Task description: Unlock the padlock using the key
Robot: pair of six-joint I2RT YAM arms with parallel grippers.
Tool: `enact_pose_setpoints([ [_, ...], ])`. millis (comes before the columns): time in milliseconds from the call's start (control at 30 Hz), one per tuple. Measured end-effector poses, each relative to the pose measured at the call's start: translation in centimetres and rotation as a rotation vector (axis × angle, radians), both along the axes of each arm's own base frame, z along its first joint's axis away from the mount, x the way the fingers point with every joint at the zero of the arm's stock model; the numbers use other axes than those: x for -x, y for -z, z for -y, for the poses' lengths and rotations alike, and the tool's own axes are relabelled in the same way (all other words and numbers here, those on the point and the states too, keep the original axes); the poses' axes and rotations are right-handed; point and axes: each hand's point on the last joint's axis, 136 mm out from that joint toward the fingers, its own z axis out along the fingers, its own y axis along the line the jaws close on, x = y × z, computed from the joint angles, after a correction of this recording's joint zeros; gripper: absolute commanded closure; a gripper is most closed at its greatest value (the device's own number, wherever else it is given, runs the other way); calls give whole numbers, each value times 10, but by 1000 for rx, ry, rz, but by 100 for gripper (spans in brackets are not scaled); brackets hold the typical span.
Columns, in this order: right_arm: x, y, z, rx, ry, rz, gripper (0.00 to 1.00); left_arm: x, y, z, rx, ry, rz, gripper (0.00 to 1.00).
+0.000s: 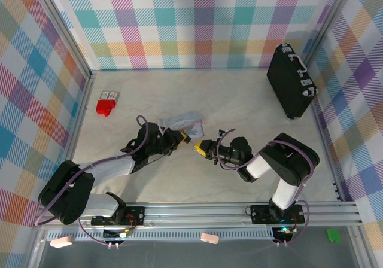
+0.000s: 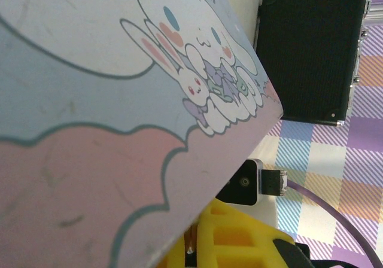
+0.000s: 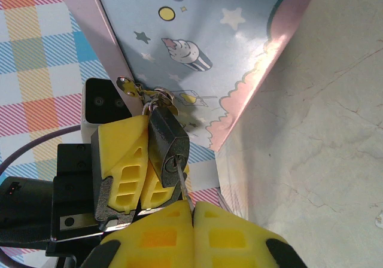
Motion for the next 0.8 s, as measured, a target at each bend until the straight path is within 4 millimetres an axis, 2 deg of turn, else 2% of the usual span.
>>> enact_pose_setpoints([
  [800,-6,-5,-5,-19,-13,-6,100,-5,-5,-1,11,-39,15,100],
])
